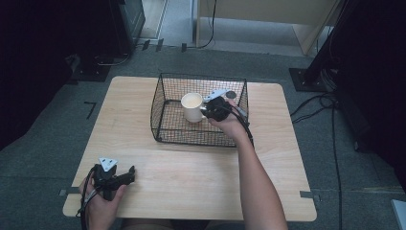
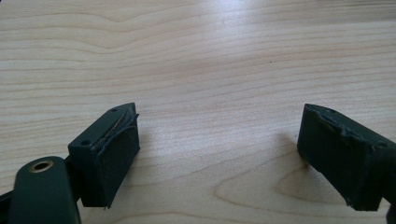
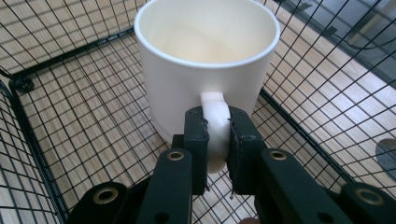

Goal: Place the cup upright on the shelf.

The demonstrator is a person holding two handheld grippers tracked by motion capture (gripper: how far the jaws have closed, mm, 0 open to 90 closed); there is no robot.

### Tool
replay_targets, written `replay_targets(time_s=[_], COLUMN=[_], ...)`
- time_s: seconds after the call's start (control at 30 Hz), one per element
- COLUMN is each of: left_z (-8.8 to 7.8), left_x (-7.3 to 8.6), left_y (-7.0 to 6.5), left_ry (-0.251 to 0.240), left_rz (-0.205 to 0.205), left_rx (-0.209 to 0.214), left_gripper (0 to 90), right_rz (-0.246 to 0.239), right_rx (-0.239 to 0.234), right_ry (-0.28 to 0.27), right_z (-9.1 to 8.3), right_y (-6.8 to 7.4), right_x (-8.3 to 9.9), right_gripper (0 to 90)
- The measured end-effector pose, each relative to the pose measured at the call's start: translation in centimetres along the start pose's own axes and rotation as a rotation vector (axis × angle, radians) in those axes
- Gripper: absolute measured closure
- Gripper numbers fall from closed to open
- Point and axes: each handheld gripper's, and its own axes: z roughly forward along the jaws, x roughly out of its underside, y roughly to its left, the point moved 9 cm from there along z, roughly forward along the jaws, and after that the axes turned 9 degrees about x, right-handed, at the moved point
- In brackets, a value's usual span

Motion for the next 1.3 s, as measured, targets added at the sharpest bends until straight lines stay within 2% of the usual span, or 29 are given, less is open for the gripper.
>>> replay_targets(time_s=[0.1,0.37,0.6,0.73,0.8,0.83,0.87,0.9,0.93,0.97,1.07,1.1,1.17,1.3], left_z=[0.0,0.0,0.0,0.0,0.0,0.0,0.0,0.0,0.0,0.0,0.0,0.0,0.0,0.0], left_x=[0.0,0.0,0.0,0.0,0.0,0.0,0.0,0.0,0.0,0.0,0.0,0.0,0.0,0.0], left_y=[0.0,0.0,0.0,0.0,0.0,0.0,0.0,0.0,0.0,0.0,0.0,0.0,0.0,0.0], left_ry=[0.000,0.000,0.000,0.001,0.000,0.000,0.001,0.000,0.000,0.000,0.000,0.001,0.000,0.001], left_rz=[0.001,0.001,0.001,0.001,0.000,0.000,0.000,0.000,0.000,0.000,0.000,0.000,0.000,0.000], left_rx=[0.000,0.000,0.000,0.000,0.000,0.000,0.000,0.000,0.000,0.000,0.000,0.000,0.000,0.000], left_gripper=[13.2,13.1,13.1,13.1,13.1,13.2,13.1,13.1,13.2,13.2,13.2,13.1,13.2,13.2], right_rz=[0.016,-0.001,0.005,0.013,0.026,0.026,0.055,0.055,0.080,0.093,0.121,0.149,0.171,0.198], right_rx=[0.022,0.030,0.013,0.013,0.022,0.022,0.027,0.027,0.027,0.035,0.042,0.052,0.058,0.053], right_ry=[0.029,0.024,-0.011,-0.040,-0.065,-0.065,-0.095,-0.095,-0.136,-0.154,-0.184,-0.204,-0.207,-0.208], right_z=[0.3,0.2,-0.3,-0.6,-0.9,-0.9,-1.2,-1.2,-1.7,-1.9,-2.4,-2.9,-3.3,-4.1], right_y=[-0.2,-0.1,0.1,0.0,-0.2,-0.2,-0.4,-0.4,-0.7,-0.8,-1.2,-1.6,-1.9,-1.9], right_x=[0.3,0.2,-0.2,-0.6,-1.0,-1.0,-1.4,-1.4,-2.0,-2.3,-2.8,-3.2,-3.4,-3.6], right_gripper=[79.9,76.6,72.8,66.8,60.1,60.1,53.3,53.3,49.6,48.1,44.6,39.6,34.4,29.9])
